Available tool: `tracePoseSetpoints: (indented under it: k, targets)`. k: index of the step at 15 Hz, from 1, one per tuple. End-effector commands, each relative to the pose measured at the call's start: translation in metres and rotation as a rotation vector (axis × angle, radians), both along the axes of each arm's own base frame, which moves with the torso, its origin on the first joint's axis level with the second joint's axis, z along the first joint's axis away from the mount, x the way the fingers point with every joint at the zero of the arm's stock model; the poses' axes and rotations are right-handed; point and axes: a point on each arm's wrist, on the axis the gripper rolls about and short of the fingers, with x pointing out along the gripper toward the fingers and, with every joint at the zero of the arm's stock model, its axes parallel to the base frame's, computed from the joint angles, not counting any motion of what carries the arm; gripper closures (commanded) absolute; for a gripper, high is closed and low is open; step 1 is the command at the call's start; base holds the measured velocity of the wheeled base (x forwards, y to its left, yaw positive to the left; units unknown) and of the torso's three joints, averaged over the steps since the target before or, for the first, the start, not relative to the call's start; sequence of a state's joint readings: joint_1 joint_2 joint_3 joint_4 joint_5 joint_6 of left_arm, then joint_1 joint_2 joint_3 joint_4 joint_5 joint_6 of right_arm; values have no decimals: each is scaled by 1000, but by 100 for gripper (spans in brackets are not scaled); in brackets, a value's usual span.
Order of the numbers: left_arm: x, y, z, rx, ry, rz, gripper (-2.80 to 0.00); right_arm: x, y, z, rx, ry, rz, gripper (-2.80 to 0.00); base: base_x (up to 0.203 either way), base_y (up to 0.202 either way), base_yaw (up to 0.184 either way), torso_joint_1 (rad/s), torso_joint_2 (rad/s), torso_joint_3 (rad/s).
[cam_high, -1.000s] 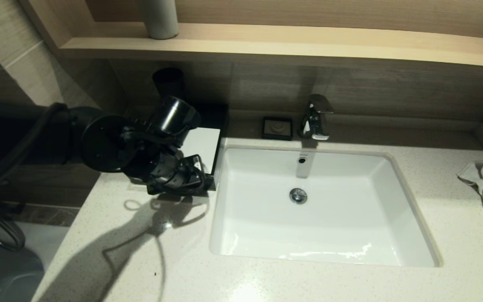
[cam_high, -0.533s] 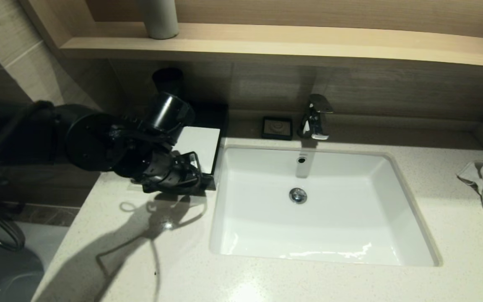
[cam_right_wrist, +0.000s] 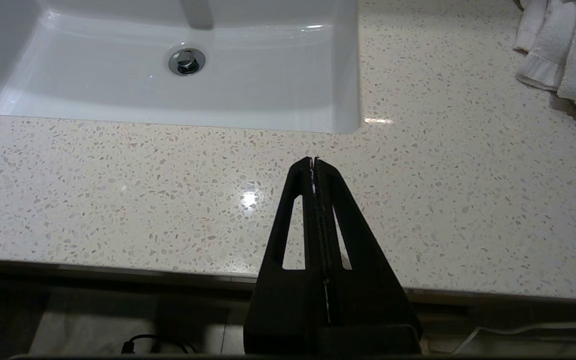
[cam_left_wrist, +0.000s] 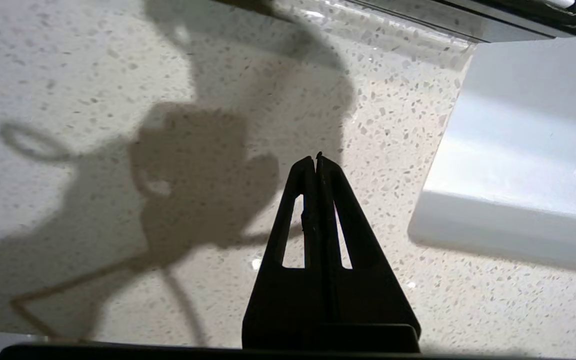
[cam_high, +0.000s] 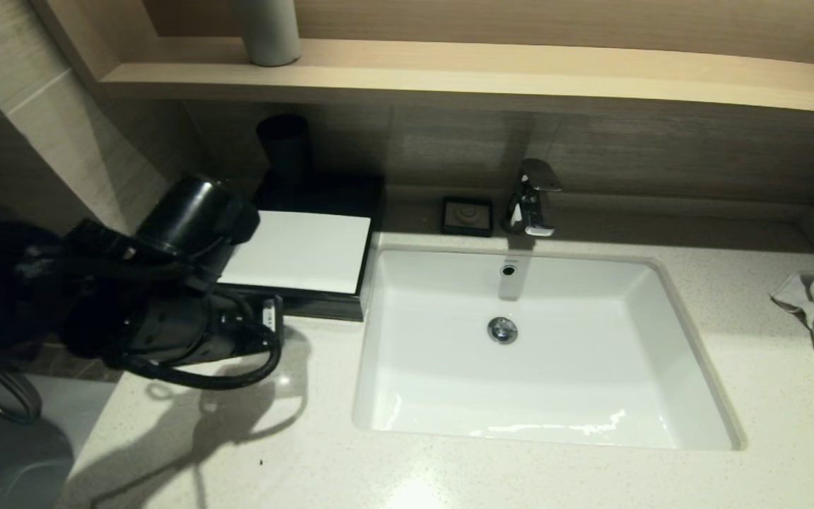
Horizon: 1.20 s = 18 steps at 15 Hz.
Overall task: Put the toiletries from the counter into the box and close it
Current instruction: Close the drawer, then pick up the cup
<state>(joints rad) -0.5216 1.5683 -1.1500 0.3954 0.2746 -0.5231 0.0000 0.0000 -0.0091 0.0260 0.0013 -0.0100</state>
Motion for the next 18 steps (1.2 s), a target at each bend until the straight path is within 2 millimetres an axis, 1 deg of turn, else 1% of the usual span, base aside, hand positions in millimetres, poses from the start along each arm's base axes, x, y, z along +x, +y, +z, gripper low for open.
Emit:
tracePoseSetpoints:
  k: [1,5,7,9,12,14,18]
  targets:
    - [-29,26,18,2,-80,15,0,0,0,0,-1,0,0,0,0,0,0,0,0,0]
    - [-48,73,27,107,-181,108,0,0,0,0,-1,2,0,0,0,0,0,0,0,0]
    - [-59,92,18,168,-241,139,0,0,0,0,-1,1,0,0,0,0,0,0,0,0]
    - [-70,104,5,217,-331,162,0,0,0,0,-1,0,0,0,0,0,0,0,0,0]
    - [-94,127,-7,325,-453,250,0,0,0,0,-1,0,1,0,0,0,0,0,0,0]
    - [-110,135,-6,349,-499,300,0,0,0,0,-1,0,-1,0,0,0,0,0,0,0]
    - [-154,134,-6,325,-636,291,0,0,0,0,-1,0,0,0,0,0,0,0,0,0]
